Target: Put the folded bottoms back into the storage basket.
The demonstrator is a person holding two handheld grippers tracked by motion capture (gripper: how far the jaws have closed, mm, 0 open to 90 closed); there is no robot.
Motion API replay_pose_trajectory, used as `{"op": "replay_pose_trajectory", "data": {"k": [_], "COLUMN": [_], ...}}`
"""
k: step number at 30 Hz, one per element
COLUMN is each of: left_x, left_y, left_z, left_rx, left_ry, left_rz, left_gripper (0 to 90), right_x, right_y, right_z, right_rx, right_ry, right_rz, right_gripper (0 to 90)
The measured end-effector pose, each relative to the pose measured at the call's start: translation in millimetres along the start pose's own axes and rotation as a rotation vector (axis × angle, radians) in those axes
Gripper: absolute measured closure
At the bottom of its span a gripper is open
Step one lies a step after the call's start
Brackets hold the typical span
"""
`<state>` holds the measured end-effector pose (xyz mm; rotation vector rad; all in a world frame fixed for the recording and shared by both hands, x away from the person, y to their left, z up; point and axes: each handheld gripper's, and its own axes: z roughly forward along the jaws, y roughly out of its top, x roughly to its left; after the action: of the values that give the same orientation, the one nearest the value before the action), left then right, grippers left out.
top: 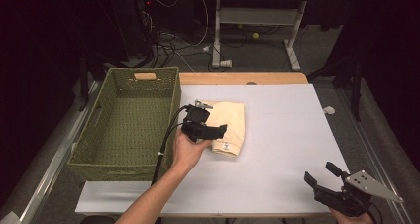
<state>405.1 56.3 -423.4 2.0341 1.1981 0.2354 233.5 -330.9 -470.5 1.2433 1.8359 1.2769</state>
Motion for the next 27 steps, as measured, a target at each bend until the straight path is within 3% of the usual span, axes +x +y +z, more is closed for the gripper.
{"op": "replay_pose_trajectory", "data": {"k": [7,10,17,20,27], "left_x": [11.7,19.4,30.5,34.2,50.6], "left_y": [14.0,18.9,27.6,28.9,24.3], "left_z": [16.8,22.9,36.5,41.0,57.4], "left_rx": [0.052,0.068,0.107,0.121,0.166], "left_ry": [0.068,0.076,0.119,0.129,0.139], "left_rz": [-0.030,-0.065,-0.098,-0.107,-0.179], "left_gripper": [19.5,19.5,19.5,19.5,19.5], "right_x": [0.0,0.4,1.3,1.1,1.3], "right_y": [-0.1,0.0,0.1,0.1,0.1], "right_z": [0.6,1.0,0.9,1.4,1.0], "right_rx": [0.002,0.002,0.002,0.004,0.003], "right_ry": [0.006,0.008,0.016,0.017,0.017], "right_rz": [-0.003,-0.003,-0.009,-0.008,-0.008], "right_gripper": [19.8,19.8,19.9,19.9,19.9]}}
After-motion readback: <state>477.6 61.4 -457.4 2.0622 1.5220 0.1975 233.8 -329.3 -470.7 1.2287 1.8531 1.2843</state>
